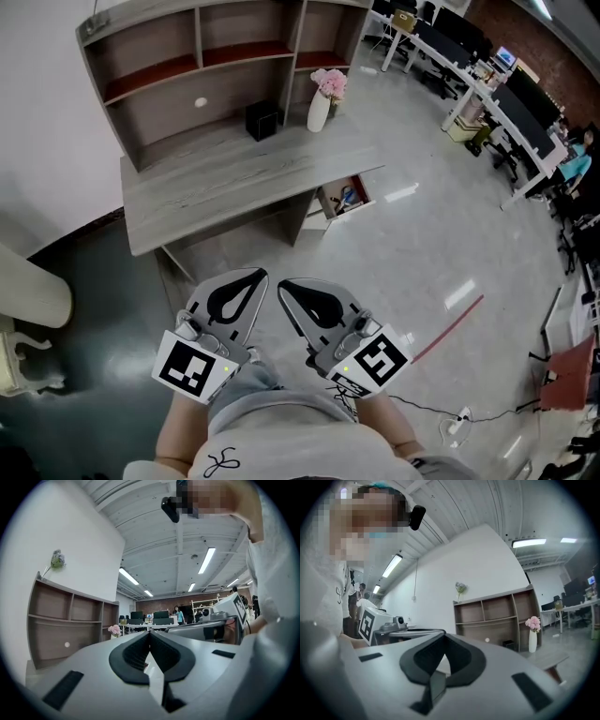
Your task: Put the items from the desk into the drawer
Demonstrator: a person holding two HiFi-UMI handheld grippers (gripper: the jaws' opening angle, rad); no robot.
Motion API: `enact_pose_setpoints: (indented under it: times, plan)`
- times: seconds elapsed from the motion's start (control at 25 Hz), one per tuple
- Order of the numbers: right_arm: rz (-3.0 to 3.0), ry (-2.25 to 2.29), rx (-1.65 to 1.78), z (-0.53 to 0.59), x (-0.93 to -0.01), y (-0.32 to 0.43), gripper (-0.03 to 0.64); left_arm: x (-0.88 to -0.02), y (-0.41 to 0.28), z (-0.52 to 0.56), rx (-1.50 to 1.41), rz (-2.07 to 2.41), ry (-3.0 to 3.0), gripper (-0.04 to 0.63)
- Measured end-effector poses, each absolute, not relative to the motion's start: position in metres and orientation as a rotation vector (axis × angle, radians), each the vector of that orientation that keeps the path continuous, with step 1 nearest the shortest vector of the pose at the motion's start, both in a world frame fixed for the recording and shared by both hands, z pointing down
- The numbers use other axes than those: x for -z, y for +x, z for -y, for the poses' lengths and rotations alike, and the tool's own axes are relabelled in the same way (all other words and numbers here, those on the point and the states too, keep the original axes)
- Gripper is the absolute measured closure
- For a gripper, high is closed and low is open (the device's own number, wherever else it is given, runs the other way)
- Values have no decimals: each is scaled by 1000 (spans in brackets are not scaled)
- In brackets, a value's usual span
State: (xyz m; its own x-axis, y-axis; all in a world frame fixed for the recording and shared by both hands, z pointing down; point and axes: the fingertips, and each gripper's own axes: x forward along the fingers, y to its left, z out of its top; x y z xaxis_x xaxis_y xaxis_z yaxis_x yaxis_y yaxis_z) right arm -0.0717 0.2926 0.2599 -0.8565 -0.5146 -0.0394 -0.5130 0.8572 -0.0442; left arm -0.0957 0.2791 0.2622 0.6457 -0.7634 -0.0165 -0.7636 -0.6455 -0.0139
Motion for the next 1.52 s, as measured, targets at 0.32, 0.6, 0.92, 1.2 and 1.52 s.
enact_pose_setpoints:
  times: [0.32, 0.6, 0.92, 1.2, 1.52]
  plan:
    - [-2989, -881, 29, -270, -260, -104, 609, -265, -129, -251, -87, -1276, -2850, 584]
    - [-2998, -929, 46, -250, -265, -105, 609, -268, -128, -235, -76, -1236, -2897, 584]
    - [-3011, -872, 34, -202, -264, -113, 609, -268, -141, -188, -112, -1315, -2856, 584]
    - [-3019, -813, 30, -141, -256, -103, 609, -258, -129, -125, -101, -1348, -2827, 584]
    - [-3021, -754, 24, -65, -249, -73, 609, -250, -101, -53, -88, -1382, -2789, 584]
